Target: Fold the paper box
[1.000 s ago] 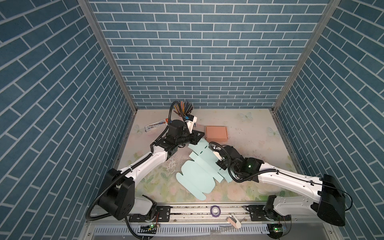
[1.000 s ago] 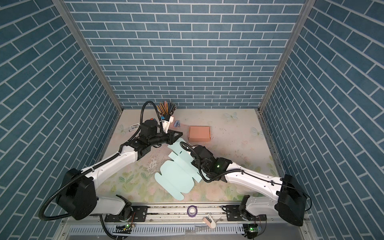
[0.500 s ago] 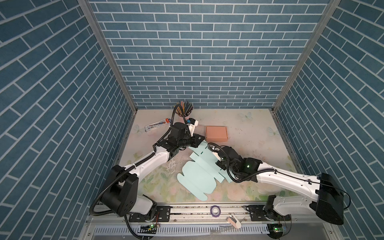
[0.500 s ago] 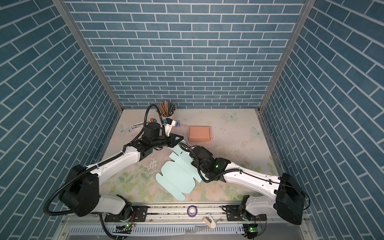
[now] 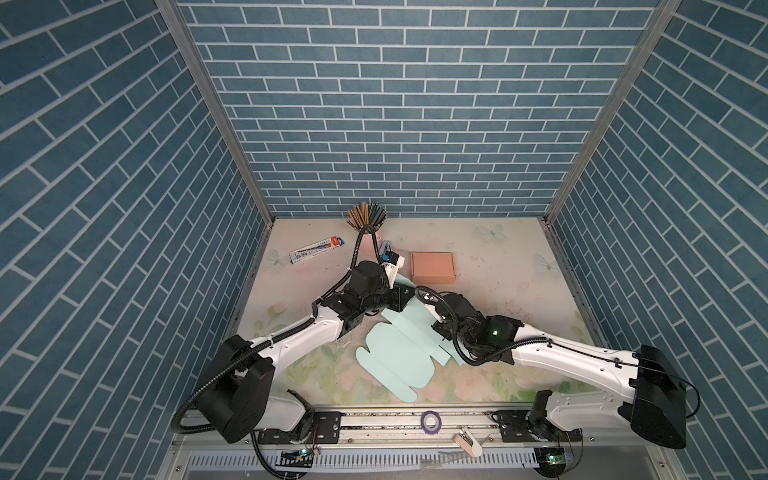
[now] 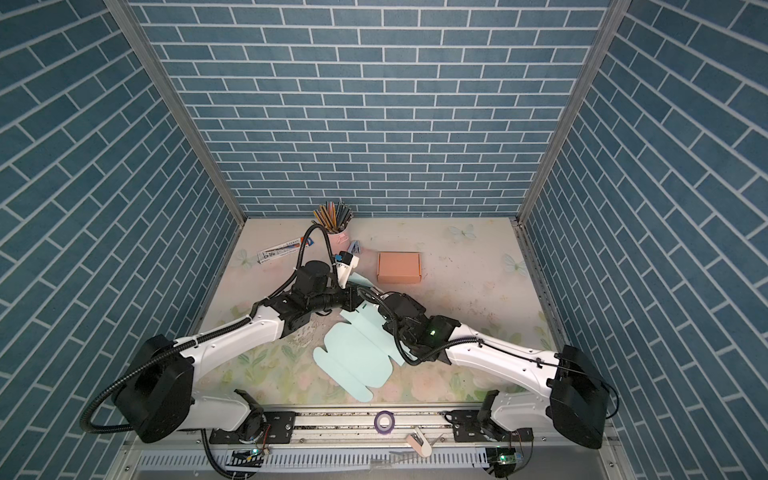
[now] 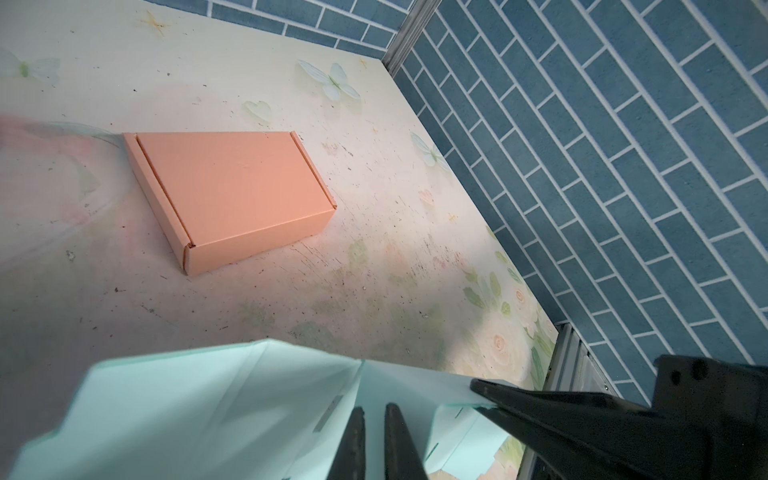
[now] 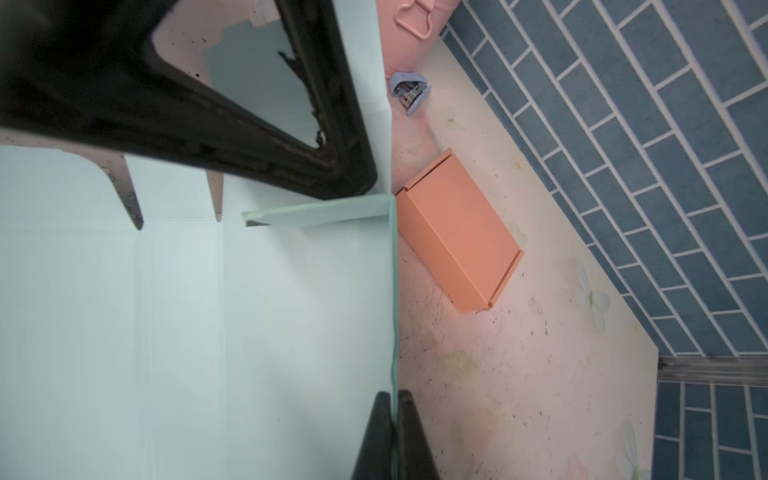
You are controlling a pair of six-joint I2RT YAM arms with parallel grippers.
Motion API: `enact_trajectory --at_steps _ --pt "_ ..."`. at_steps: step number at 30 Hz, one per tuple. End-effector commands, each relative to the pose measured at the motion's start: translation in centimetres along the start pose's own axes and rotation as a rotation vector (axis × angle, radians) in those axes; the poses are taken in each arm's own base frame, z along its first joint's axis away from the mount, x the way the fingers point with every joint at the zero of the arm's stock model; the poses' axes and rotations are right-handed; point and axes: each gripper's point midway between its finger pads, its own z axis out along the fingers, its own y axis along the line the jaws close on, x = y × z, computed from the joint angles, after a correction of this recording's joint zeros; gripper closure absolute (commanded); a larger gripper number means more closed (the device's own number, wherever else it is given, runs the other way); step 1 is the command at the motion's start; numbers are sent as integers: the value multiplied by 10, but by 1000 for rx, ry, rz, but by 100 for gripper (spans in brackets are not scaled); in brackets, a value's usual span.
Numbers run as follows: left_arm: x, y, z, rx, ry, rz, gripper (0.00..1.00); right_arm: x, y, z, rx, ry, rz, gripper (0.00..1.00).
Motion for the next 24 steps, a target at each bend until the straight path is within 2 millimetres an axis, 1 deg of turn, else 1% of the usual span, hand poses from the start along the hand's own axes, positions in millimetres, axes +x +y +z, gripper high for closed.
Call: enact_trajectory --at_steps 1,6,10,14,17,18,19,24 --pt "3 -22 2 72 -6 15 87 -21 -4 -7 13 -66 13 100" --pt "3 -25 6 78 -10 11 87 -21 -2 -7 19 -69 9 100" --pt "8 -20 2 55 -8 13 87 -17 -4 -5 47 -57 -10 100" --pt "13 -4 -8 -8 -6 21 86 -9 -3 -3 62 -46 -39 100" --pt "13 12 -20 -35 -30 -5 84 -6 -1 -3 66 -42 -65 100" --pt "8 14 -24 -40 -48 -10 83 -5 0 -3 69 -44 -74 100" --pt "16 26 -28 -62 -44 -27 82 -5 0 -3 72 -42 -86 100" --pt "24 52 -48 -115 -85 -82 82 -5 3 -1 108 -28 -151 100"
